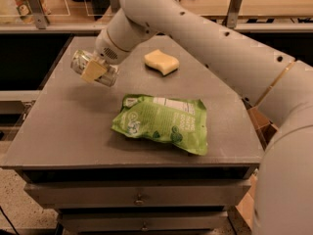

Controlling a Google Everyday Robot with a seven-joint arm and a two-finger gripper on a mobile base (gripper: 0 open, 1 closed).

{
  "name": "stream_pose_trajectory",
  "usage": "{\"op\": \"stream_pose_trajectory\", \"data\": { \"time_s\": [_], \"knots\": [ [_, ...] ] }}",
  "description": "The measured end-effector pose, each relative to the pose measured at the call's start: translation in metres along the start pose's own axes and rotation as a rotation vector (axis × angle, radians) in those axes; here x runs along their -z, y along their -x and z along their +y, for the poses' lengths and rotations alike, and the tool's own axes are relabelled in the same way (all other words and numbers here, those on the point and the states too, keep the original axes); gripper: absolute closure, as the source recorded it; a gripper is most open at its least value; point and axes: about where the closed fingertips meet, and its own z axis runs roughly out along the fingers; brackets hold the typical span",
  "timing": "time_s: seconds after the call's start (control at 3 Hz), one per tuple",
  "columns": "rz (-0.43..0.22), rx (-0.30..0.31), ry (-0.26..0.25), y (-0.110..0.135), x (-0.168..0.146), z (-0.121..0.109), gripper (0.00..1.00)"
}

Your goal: Place 7up can upright

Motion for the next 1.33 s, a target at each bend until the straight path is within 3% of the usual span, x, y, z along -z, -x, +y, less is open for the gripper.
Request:
{"op": "stream_pose_trajectory", "data": {
  "time_s": [0.33,0.67,1.0,1.33],
  "knots": [
    [-0.168,-0.066,-0.023,-0.01,0.014,0.001,1.0],
    [-0.21,-0.092,-0.063,-0.013,0.029,-0.008,1.0],
    [-0.207,-0.089,-0.057,-0.013,0.027,-0.007,1.0],
    [-0.323,-0.087,-0.068,-0.011,0.031,-0.009,1.0]
  ]
}}
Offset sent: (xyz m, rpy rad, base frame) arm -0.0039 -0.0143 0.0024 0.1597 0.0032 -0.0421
